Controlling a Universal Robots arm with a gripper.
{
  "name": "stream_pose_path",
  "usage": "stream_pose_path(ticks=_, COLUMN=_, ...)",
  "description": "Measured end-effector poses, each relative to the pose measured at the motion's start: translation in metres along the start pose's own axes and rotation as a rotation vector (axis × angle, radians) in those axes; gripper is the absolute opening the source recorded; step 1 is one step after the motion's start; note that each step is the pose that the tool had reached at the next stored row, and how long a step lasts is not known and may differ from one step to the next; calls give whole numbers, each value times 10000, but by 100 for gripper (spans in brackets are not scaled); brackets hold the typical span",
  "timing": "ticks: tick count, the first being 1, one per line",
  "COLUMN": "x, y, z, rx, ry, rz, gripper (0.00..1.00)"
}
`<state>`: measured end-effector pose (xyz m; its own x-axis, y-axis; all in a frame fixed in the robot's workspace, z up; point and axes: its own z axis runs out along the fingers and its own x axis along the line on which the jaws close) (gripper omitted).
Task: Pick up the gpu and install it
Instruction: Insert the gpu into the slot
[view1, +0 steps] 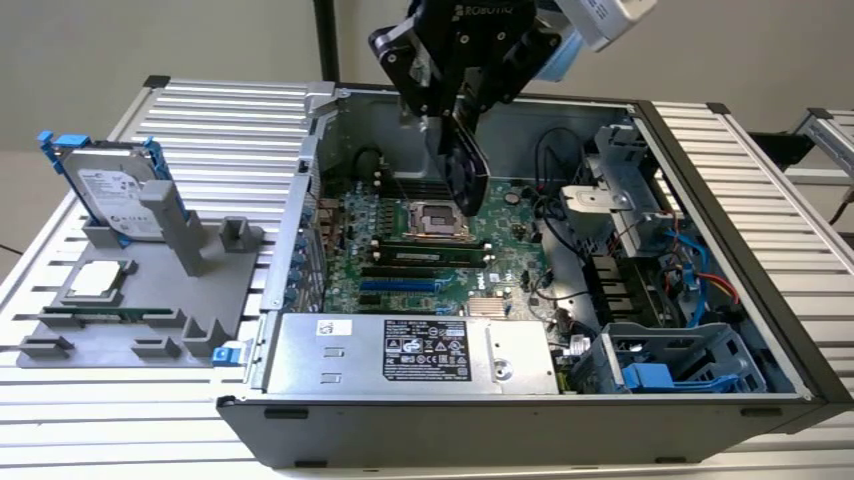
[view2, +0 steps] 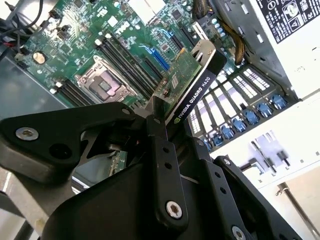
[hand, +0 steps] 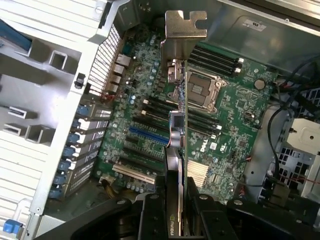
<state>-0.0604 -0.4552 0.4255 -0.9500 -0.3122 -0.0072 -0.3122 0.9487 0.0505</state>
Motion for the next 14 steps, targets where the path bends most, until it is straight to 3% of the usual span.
stream_pose_path(ticks=14, x=0, y=0, z=0, rx=-7, ry=50, rz=-984, gripper=0)
